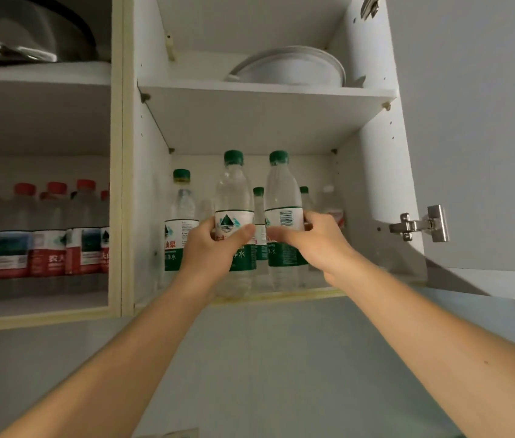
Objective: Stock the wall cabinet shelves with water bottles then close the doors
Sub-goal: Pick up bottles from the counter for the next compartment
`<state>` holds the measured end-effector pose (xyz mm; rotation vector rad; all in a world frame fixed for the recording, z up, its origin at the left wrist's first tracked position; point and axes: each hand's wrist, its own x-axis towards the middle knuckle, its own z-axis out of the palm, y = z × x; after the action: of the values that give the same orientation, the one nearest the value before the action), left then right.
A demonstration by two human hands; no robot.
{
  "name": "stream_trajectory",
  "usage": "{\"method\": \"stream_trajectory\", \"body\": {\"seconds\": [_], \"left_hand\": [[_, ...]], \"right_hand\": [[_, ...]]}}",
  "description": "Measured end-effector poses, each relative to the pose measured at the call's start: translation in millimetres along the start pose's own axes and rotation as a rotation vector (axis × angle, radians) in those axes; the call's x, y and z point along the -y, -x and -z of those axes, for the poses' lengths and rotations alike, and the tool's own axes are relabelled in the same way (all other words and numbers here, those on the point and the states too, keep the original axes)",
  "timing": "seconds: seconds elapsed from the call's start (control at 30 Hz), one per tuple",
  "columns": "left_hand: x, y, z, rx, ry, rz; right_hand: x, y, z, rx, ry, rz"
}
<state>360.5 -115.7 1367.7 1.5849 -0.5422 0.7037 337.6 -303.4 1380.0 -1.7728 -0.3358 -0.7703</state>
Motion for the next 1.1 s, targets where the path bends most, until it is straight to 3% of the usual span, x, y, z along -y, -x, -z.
{"method": "stream_trajectory", "body": {"seconds": [0.2, 0.5, 0.67, 0.73, 0.8, 0.87, 0.97, 1.1], "left_hand": [[16.8, -30.9, -15.3, -0.004, -0.08, 0.098], [25.6, -39.0, -23.4, 0.029, -0.146, 0.103], [5.9, -32.7, -12.2, 0.137, -0.373, 0.095], [-0.8, -22.6, -5.0, 0.153, -0.486, 0.063], [-4.0, -5.6, 3.7, 0.106, -0.529, -0.021], [-4.8, 19.4, 12.8, 0.036, -0.495, -0.163], [-0.5, 65.8, 28.6, -0.029, -0.366, -0.351], [21.4, 123.6, 56.2, -0.047, -0.22, -0.266]], "right_hand": [[-12.0, -26.7, -8.5, 0.041, 0.085, -0.047], [-21.6, -32.3, -11.4, 0.066, 0.118, -0.021], [-13.1, -20.5, -13.9, 0.096, 0.314, 0.001], [-11.6, -8.5, -17.5, 0.044, 0.394, 0.011], [-12.1, 10.0, -22.3, -0.124, 0.442, 0.092], [-15.4, 37.6, -29.6, -0.255, 0.438, 0.257], [-25.5, 87.1, -44.1, -0.277, 0.357, 0.444], [-53.2, 150.7, -61.9, -0.218, 0.281, 0.434]]}}
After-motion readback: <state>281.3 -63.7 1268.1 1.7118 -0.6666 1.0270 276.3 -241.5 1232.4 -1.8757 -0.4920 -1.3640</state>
